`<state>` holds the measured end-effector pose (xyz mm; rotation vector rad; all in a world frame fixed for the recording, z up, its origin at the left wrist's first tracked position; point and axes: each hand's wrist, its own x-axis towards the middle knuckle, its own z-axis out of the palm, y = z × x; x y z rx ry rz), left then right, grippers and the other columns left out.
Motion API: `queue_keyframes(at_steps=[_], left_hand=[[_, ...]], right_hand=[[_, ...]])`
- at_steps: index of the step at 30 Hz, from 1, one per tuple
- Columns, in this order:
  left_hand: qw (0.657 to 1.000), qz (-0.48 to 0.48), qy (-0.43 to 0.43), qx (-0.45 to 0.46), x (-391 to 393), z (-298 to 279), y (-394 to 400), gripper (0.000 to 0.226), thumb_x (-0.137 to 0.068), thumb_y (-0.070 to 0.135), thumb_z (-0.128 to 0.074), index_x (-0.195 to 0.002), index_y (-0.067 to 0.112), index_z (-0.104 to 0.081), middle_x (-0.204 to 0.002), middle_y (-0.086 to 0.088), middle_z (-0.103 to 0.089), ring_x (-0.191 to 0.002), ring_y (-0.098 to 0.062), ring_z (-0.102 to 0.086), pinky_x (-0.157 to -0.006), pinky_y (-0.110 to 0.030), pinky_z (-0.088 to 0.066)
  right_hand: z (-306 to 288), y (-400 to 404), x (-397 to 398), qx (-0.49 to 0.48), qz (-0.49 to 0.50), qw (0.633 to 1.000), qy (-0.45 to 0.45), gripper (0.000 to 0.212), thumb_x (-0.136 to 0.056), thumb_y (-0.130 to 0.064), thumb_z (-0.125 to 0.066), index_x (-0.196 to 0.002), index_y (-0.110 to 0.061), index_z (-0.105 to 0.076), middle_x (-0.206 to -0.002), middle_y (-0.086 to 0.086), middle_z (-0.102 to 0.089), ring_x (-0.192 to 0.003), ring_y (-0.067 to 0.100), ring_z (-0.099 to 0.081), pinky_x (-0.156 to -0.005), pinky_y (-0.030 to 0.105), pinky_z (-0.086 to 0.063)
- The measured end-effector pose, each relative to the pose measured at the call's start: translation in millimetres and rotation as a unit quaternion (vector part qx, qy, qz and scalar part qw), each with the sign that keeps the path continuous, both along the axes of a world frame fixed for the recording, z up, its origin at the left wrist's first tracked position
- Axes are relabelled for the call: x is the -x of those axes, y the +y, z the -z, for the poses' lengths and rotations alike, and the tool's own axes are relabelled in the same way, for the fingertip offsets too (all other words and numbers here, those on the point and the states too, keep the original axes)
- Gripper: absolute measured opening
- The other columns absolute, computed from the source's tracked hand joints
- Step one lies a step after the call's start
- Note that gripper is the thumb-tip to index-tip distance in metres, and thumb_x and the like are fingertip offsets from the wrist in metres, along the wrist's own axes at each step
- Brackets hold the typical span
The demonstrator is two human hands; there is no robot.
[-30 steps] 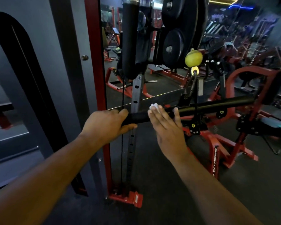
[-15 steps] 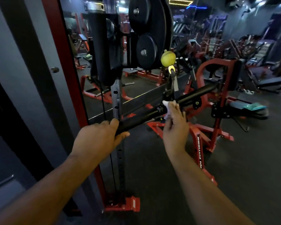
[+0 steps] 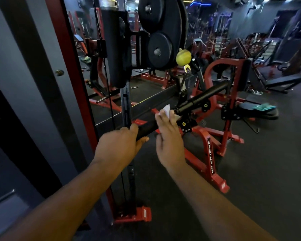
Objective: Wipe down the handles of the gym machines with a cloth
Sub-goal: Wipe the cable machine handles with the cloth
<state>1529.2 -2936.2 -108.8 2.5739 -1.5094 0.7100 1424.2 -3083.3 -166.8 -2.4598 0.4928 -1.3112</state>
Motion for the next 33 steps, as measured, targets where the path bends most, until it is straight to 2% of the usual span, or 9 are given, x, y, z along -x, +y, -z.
queue_keyframes(at_steps=[4,7,10,12,15,17,23,27,33], left_hand=[[1.000,-0.006,0.010,0.003,-5,1,5,0.057,-0.098,0.070,-0.022,-0.122,0.026,-0.047,-0.077,0.010,-0.045,-0.059,-0.007,-0.053,-0.046,-0.026,-0.045],[1.000,-0.012,0.006,-0.002,-3,-1,10,0.058,-0.098,0.071,-0.021,-0.125,0.027,-0.045,-0.078,0.011,-0.045,-0.058,-0.005,-0.049,-0.043,-0.024,-0.036],[1.000,-0.014,0.014,-0.001,0,-3,13,0.057,-0.098,0.072,-0.021,-0.126,0.028,-0.045,-0.079,0.011,-0.045,-0.060,-0.004,-0.050,-0.046,-0.024,-0.041],[1.000,-0.012,0.010,-0.004,3,-4,13,0.056,-0.098,0.072,-0.024,-0.125,0.028,-0.046,-0.081,0.012,-0.045,-0.061,-0.004,-0.049,-0.046,-0.022,-0.037],[1.000,-0.009,0.010,-0.012,5,-5,18,0.060,-0.097,0.073,-0.024,-0.134,0.030,-0.044,-0.096,0.011,-0.055,-0.067,-0.003,-0.049,-0.048,-0.019,-0.034],[1.000,-0.014,0.005,-0.013,4,-3,25,0.066,-0.096,0.074,-0.020,-0.143,0.031,-0.039,-0.109,0.010,-0.061,-0.071,-0.003,-0.051,-0.048,-0.018,-0.035],[0.998,-0.053,0.017,-0.012,8,4,39,0.067,-0.095,0.073,-0.022,-0.137,0.026,-0.047,-0.092,0.009,-0.060,-0.059,-0.002,-0.043,-0.041,-0.018,-0.021],[0.999,-0.050,0.009,0.000,15,8,39,0.068,-0.098,0.072,-0.022,-0.144,0.025,-0.041,-0.100,0.008,-0.062,-0.064,-0.004,-0.054,-0.043,-0.021,-0.040],[0.998,0.005,0.052,0.018,25,12,35,0.068,-0.103,0.062,-0.032,-0.160,0.026,-0.022,-0.122,0.008,-0.060,-0.072,-0.004,-0.056,-0.052,-0.023,-0.051]], right_hand=[[-14,-32,15,0.141,-0.013,0.985,0.100,0.060,-0.095,-0.011,-0.038,-0.155,-0.011,-0.039,-0.162,0.004,-0.038,-0.155,0.021,-0.023,-0.123,0.052,-0.026],[-27,-57,22,0.221,0.060,0.963,0.141,0.072,-0.091,-0.005,-0.055,-0.158,-0.020,-0.032,-0.164,-0.002,-0.033,-0.152,0.014,-0.029,-0.123,0.057,-0.021],[-30,-71,26,0.238,0.074,0.957,0.150,0.084,-0.086,0.001,-0.064,-0.159,-0.023,-0.030,-0.165,-0.004,-0.032,-0.151,0.010,-0.030,-0.124,0.053,-0.020],[-28,-73,27,0.257,0.058,0.953,0.150,0.075,-0.088,0.000,-0.061,-0.156,-0.022,-0.037,-0.163,-0.003,-0.036,-0.151,0.014,-0.031,-0.122,0.050,-0.026],[-24,-60,26,0.200,0.009,0.971,0.130,0.059,-0.094,-0.007,-0.041,-0.151,-0.017,-0.047,-0.159,0.000,-0.043,-0.150,0.017,-0.035,-0.122,0.048,-0.028],[-23,-58,27,0.179,-0.021,0.976,0.124,0.057,-0.095,-0.004,-0.042,-0.151,-0.018,-0.049,-0.157,-0.002,-0.046,-0.149,0.013,-0.034,-0.123,0.046,-0.026],[-29,-52,32,0.220,0.079,0.963,0.131,0.060,-0.094,-0.017,-0.053,-0.153,-0.022,-0.043,-0.157,-0.003,-0.045,-0.148,0.021,-0.036,-0.121,0.055,-0.021],[-25,-41,30,0.134,0.111,0.980,0.093,0.056,-0.097,-0.019,-0.056,-0.151,-0.024,-0.042,-0.137,0.005,-0.045,-0.126,0.026,-0.047,-0.105,0.046,-0.042],[-30,-18,20,-0.007,0.073,0.997,0.010,0.045,-0.096,-0.018,-0.052,-0.140,-0.018,-0.059,-0.123,0.002,-0.055,-0.113,0.015,-0.052,-0.100,0.039,-0.050]])
